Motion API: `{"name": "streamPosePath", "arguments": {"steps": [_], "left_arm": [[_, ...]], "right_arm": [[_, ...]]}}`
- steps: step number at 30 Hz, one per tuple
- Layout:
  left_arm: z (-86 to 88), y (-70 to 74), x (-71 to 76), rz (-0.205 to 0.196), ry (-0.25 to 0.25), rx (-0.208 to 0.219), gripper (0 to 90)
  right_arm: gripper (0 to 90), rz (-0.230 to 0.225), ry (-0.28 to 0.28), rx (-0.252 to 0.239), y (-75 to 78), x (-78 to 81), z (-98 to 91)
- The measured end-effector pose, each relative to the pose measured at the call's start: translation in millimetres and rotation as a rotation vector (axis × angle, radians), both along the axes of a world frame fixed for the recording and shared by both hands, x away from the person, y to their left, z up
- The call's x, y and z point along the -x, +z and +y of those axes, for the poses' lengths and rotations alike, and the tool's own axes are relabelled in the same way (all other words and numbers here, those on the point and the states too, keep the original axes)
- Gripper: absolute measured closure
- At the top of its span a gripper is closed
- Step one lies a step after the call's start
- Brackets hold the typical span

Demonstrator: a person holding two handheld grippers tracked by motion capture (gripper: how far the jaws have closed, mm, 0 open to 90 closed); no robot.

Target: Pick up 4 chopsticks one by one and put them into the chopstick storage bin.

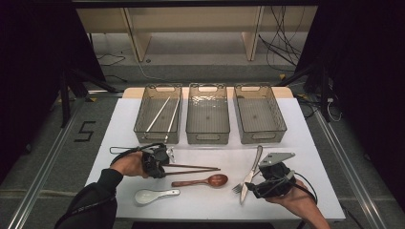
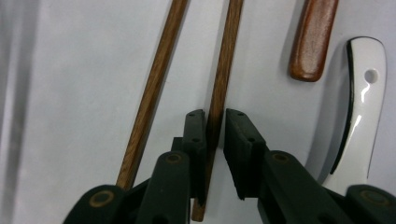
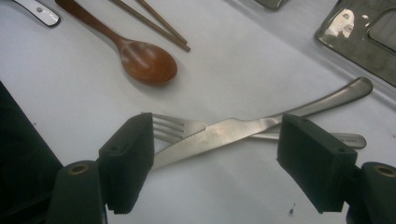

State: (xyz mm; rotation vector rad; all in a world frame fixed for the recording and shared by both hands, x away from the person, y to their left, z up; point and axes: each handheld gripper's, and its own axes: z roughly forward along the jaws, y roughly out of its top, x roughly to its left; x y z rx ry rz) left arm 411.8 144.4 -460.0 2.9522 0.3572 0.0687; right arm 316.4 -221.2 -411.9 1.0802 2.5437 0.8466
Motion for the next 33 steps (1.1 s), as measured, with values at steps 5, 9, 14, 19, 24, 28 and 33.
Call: {"name": "streamPosePath", "arguments": {"steps": [5, 9, 14, 19, 24, 28, 33], "left_arm": [[-0.8, 0.1, 2.4, -0.014, -0.043, -0.005, 80.9], [-0.8, 0.3, 2.7, -0.014, -0.054, -0.006, 82.7], [-0.4, 0.5, 3.3, -0.013, -0.062, 0.004, 83.2], [-3.6, 4.4, 5.6, -0.021, -0.077, 0.023, 83.3], [-3.8, 13.5, 6.5, -0.036, -0.060, 0.073, 83.3], [-2.8, 23.7, 6.0, -0.049, -0.027, 0.127, 83.3], [-0.4, 36.3, 4.9, -0.044, 0.058, 0.244, 83.2]], "right_arm": [[28.2, 0.003, 0.003, 0.002, -0.5, 0.0, 0.2], [28.3, 0.003, 0.003, 0.005, -0.6, 0.0, 0.1], [28.4, 0.004, 0.004, 0.005, -0.5, -0.1, 0.1], [28.4, 0.004, 0.003, 0.006, -0.5, -0.1, -0.1], [28.4, 0.005, 0.004, 0.005, -0.7, -0.1, -0.1], [28.4, 0.003, 0.002, 0.004, -0.6, -0.2, -0.2], [28.3, 0.001, 0.000, 0.005, -0.9, -0.2, -0.4]]}}
